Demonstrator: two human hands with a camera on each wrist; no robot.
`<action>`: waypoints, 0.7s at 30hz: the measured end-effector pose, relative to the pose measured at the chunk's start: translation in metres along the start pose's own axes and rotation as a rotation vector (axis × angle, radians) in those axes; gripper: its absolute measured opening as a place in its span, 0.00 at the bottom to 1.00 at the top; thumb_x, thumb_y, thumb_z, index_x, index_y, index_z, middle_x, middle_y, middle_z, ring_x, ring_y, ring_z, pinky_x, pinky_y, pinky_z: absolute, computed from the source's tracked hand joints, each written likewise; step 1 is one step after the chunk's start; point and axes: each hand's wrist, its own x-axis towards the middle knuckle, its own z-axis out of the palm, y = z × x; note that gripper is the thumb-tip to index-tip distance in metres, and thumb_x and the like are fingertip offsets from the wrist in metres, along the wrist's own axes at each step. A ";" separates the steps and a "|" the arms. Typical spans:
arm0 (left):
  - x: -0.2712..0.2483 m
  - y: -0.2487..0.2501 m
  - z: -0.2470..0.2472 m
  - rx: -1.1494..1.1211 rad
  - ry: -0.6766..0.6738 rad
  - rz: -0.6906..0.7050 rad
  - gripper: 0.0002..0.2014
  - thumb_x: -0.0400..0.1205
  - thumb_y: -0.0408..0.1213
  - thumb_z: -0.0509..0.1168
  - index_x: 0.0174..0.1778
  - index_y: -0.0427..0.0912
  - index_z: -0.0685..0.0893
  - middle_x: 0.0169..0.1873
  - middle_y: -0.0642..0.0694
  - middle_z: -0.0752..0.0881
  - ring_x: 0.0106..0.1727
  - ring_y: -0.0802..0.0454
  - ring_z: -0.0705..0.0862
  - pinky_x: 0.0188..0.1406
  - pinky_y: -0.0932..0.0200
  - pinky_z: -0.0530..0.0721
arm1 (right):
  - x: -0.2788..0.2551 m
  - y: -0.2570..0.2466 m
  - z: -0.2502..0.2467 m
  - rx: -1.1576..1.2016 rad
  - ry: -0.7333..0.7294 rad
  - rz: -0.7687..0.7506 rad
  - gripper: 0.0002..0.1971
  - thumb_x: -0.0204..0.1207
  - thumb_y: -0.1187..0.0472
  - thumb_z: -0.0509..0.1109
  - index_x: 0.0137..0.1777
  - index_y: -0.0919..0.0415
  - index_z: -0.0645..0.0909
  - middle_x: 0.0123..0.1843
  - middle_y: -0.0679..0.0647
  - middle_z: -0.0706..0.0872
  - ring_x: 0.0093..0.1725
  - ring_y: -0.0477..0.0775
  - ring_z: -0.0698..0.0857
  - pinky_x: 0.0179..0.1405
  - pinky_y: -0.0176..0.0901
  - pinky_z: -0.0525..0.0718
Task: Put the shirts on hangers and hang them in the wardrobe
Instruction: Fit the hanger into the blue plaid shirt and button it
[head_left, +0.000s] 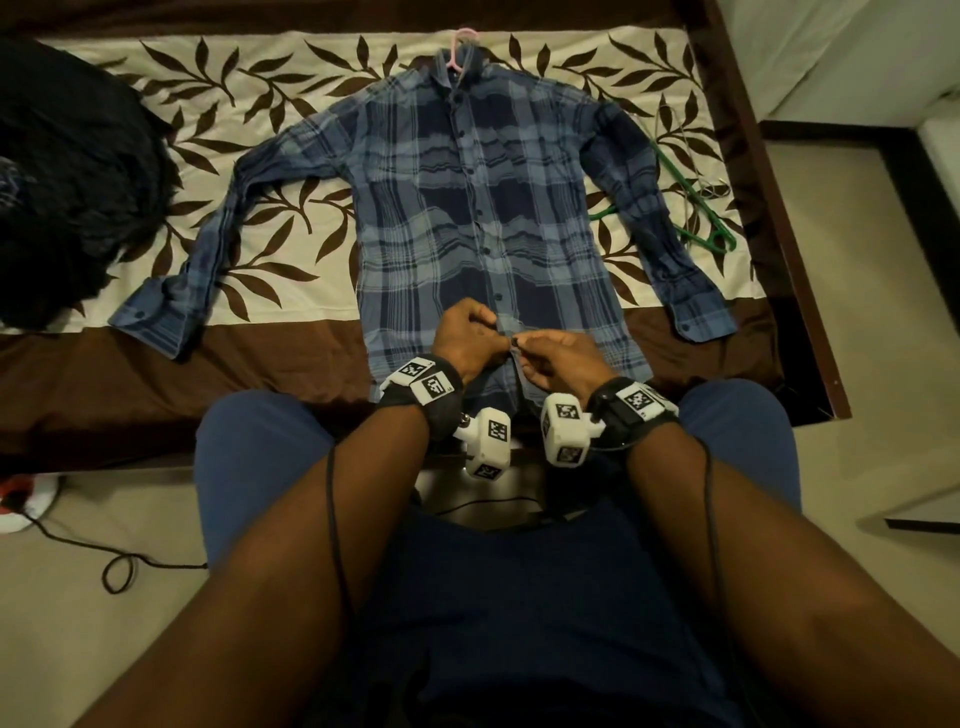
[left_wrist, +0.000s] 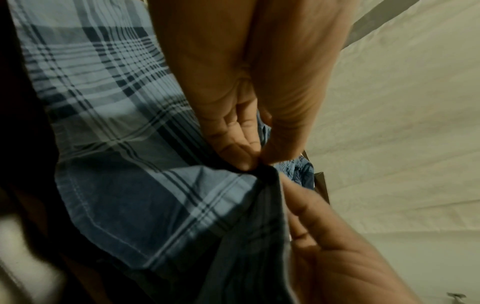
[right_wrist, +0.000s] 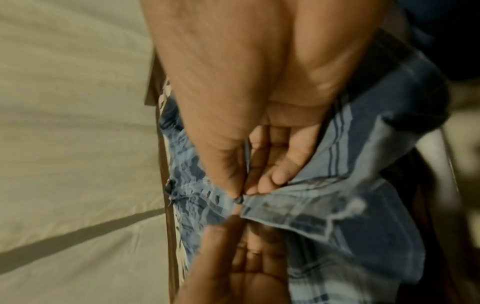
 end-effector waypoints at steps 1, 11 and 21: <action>0.001 -0.001 0.000 -0.002 0.007 -0.009 0.17 0.74 0.17 0.73 0.43 0.42 0.75 0.29 0.40 0.80 0.26 0.49 0.81 0.28 0.55 0.86 | -0.002 0.000 -0.001 -0.069 -0.011 -0.033 0.05 0.78 0.71 0.73 0.52 0.66 0.86 0.36 0.56 0.89 0.34 0.48 0.86 0.34 0.34 0.85; -0.011 -0.028 -0.008 0.439 -0.160 -0.004 0.23 0.64 0.39 0.87 0.45 0.43 0.81 0.33 0.47 0.86 0.36 0.49 0.85 0.42 0.52 0.85 | -0.006 0.014 -0.020 -0.481 -0.004 -0.253 0.15 0.73 0.81 0.70 0.59 0.72 0.84 0.37 0.49 0.90 0.34 0.38 0.88 0.39 0.31 0.86; -0.020 -0.015 0.004 0.710 -0.128 0.223 0.08 0.77 0.35 0.72 0.37 0.43 0.79 0.34 0.41 0.84 0.41 0.39 0.85 0.39 0.53 0.77 | -0.019 0.005 -0.011 -0.184 -0.086 -0.212 0.06 0.80 0.71 0.70 0.54 0.70 0.86 0.48 0.64 0.90 0.45 0.55 0.89 0.52 0.46 0.89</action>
